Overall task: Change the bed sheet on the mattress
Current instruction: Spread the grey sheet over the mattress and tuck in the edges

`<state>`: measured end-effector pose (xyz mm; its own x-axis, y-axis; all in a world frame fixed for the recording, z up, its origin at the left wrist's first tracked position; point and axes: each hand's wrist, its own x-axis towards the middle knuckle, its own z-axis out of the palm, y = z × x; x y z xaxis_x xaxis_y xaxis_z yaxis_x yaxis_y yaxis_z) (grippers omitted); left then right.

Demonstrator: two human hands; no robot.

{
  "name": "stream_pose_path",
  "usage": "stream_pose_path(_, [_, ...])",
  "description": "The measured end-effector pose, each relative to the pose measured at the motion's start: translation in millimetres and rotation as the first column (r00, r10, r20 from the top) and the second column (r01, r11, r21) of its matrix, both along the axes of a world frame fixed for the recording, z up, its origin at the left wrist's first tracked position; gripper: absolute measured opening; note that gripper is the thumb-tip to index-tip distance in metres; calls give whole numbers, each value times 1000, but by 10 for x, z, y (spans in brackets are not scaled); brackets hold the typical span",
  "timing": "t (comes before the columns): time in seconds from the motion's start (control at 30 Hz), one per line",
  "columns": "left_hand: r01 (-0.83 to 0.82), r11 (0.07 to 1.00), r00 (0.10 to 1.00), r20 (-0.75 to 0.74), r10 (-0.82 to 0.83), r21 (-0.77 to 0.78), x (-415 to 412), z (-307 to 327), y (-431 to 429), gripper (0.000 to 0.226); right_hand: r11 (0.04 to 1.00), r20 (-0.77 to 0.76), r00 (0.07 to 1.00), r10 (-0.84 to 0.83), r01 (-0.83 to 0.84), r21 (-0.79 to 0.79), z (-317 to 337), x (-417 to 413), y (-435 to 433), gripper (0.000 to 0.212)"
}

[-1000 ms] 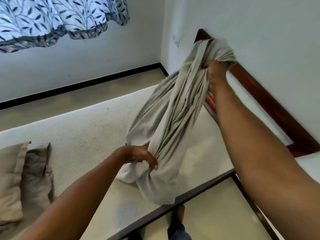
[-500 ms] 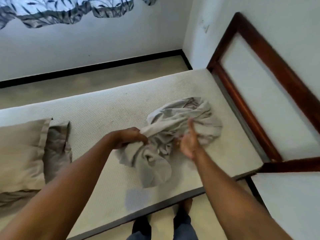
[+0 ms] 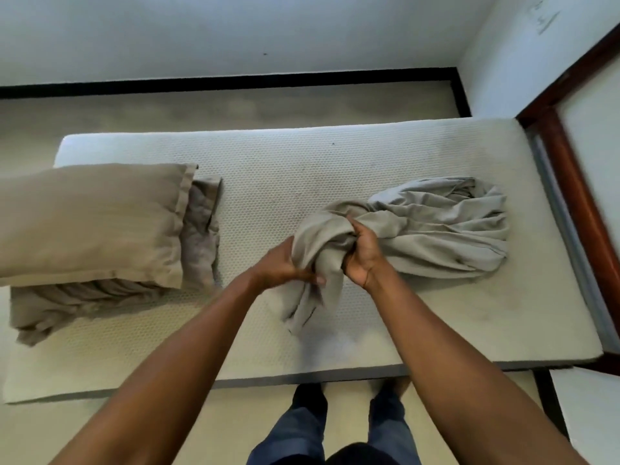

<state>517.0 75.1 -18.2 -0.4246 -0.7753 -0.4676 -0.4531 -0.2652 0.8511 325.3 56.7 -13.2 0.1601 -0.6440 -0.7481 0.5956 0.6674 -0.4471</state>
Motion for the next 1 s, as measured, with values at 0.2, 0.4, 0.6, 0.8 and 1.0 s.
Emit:
stream_pose_path(0.2, [-176,974,969,200,145,144,164,-228,36,47,995,-59,994,-88,86,-48,-110,-72,-51,54])
stream_pose_path(0.4, [314,933,518,791,-326,178,814,-27,-442,48,970,-512,827,233,-158,186,-410,-31,27,36])
stream_pose_path(0.6, [137,641,-11,648,-761,755,1551,-354,-194,52,856,-607,604,516,-394,335,-819,252,355,18])
stream_pose_path(0.8, [219,888,93,897,-433,405,1667,-765,281,44,751,-698,401,593,-587,301,-939,266,379,25])
stream_pose_path(1.0, [358,902,308,882,-357,241,1023,-808,234,40,661,-747,227,625,-663,352,-834,-63,368,21])
